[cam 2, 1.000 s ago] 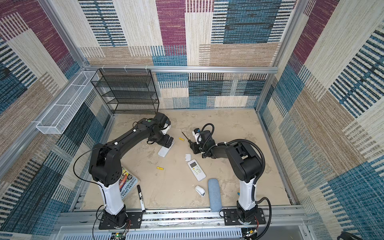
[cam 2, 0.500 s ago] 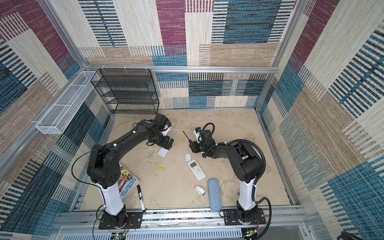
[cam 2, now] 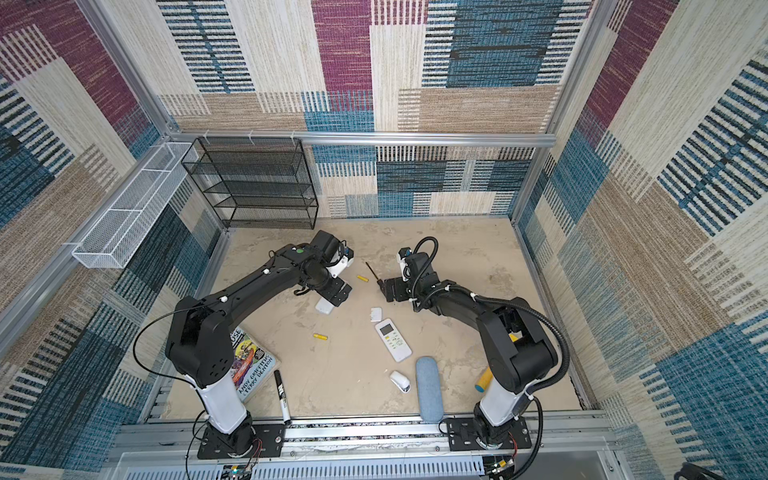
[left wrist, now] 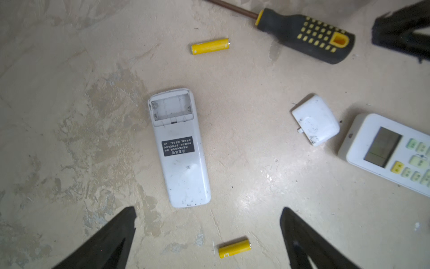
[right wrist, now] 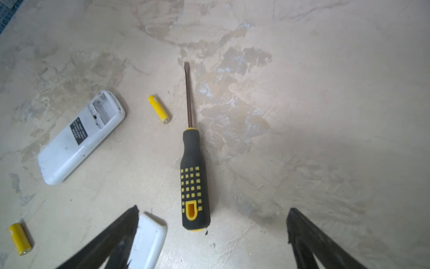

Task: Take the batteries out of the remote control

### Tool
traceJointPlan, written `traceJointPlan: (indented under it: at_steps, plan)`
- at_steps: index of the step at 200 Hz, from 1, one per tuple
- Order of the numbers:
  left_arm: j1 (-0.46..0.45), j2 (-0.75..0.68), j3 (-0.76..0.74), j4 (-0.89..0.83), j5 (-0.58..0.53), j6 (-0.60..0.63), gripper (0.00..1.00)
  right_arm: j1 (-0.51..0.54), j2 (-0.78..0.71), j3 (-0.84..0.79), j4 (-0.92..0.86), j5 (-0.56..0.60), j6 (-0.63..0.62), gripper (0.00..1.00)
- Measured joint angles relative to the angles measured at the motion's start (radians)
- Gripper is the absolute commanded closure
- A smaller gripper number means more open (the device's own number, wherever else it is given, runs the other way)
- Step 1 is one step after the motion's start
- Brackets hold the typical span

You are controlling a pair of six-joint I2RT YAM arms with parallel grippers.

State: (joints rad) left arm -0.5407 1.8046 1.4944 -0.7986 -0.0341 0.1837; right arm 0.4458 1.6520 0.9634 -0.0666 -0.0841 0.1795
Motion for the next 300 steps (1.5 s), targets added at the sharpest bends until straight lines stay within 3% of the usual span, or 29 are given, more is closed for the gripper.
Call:
traceJointPlan:
  at_steps: [35, 77, 134, 201, 238, 300]
  plan:
    - [-0.034, -0.097, -0.107, 0.114, 0.049, 0.122, 0.01, 0.001, -0.11, 0.002, -0.024, 0.14, 0.061, 0.0]
    - [-0.103, -0.197, -0.238, 0.255, 0.159, 0.369, 0.01, -0.002, -0.147, 0.036, -0.13, 0.302, 0.15, 0.0]
    - [-0.244, -0.127, -0.217, 0.258, 0.169, 0.737, 0.01, -0.028, -0.32, -0.052, -0.141, 0.238, 0.152, 0.0]
    - [-0.374, 0.064, -0.098, 0.195, 0.16, 0.993, 0.02, -0.106, -0.452, -0.096, -0.185, 0.14, 0.117, 0.0]
    - [-0.399, 0.177, -0.024, 0.158, 0.11, 1.069, 0.03, -0.13, -0.504, -0.131, -0.193, 0.082, 0.106, 0.0]
    - [-0.412, 0.291, 0.063, 0.108, 0.116, 1.145, 0.07, -0.156, -0.533, -0.18, -0.193, 0.024, 0.103, 0.0]
